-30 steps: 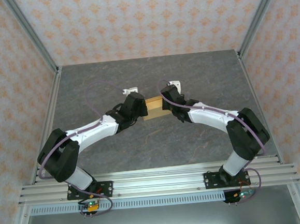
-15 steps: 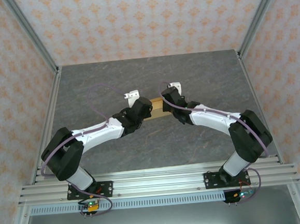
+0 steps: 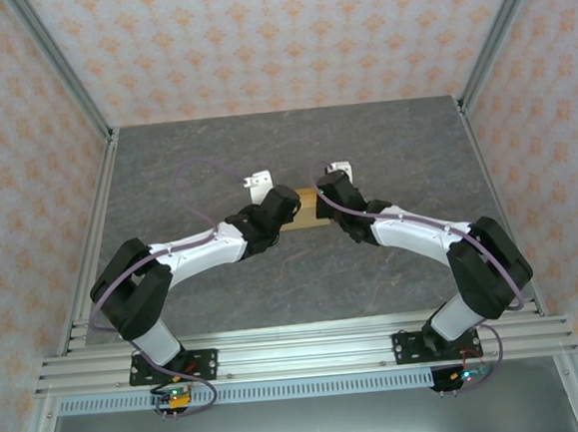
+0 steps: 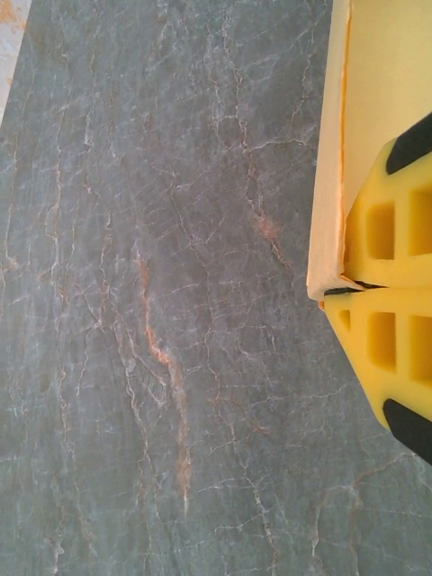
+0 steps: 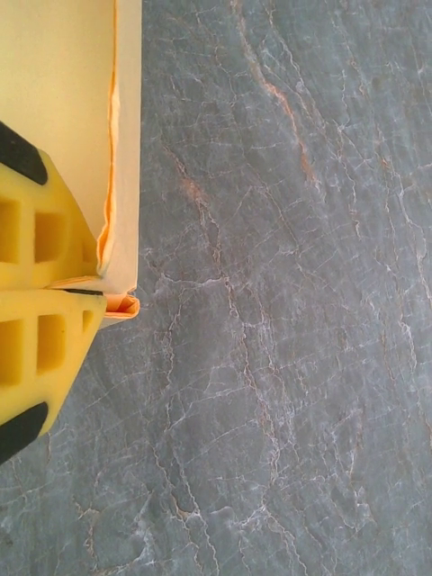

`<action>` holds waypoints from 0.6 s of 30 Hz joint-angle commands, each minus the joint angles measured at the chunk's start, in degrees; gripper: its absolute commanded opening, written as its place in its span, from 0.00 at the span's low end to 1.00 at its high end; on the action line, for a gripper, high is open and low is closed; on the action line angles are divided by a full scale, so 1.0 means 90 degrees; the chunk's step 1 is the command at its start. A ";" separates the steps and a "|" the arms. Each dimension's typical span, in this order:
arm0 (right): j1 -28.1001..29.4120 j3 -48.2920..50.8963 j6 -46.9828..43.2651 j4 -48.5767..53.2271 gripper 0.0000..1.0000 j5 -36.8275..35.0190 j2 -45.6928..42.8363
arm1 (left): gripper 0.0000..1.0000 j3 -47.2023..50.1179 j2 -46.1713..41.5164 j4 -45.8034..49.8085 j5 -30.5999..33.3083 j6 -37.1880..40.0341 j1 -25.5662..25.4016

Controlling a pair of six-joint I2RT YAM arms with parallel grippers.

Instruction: Fold the paper box

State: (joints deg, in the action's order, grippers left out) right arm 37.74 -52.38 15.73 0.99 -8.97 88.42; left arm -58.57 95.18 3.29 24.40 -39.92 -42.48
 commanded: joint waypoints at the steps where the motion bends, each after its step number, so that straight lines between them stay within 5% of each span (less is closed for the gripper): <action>1: -0.0085 0.0014 0.0516 0.0300 0.00 0.0035 0.0304 | 0.03 0.0379 0.0287 0.0253 -0.0194 0.0231 0.0219; 11: -0.0086 0.0866 0.0677 -0.0393 0.02 -0.0238 -0.0394 | 0.00 0.1247 0.0097 -0.0910 -0.0583 0.0608 0.0516; 18: -0.0072 0.1448 0.0662 -0.1093 0.15 0.0008 -0.0723 | 0.00 0.1562 0.0213 -0.1639 0.0091 0.1198 0.0194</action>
State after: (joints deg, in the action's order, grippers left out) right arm 37.85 -41.95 19.90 -10.37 -7.42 83.05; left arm -48.36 94.17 -17.52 19.73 -31.46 -40.58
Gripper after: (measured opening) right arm 0.142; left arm 0.048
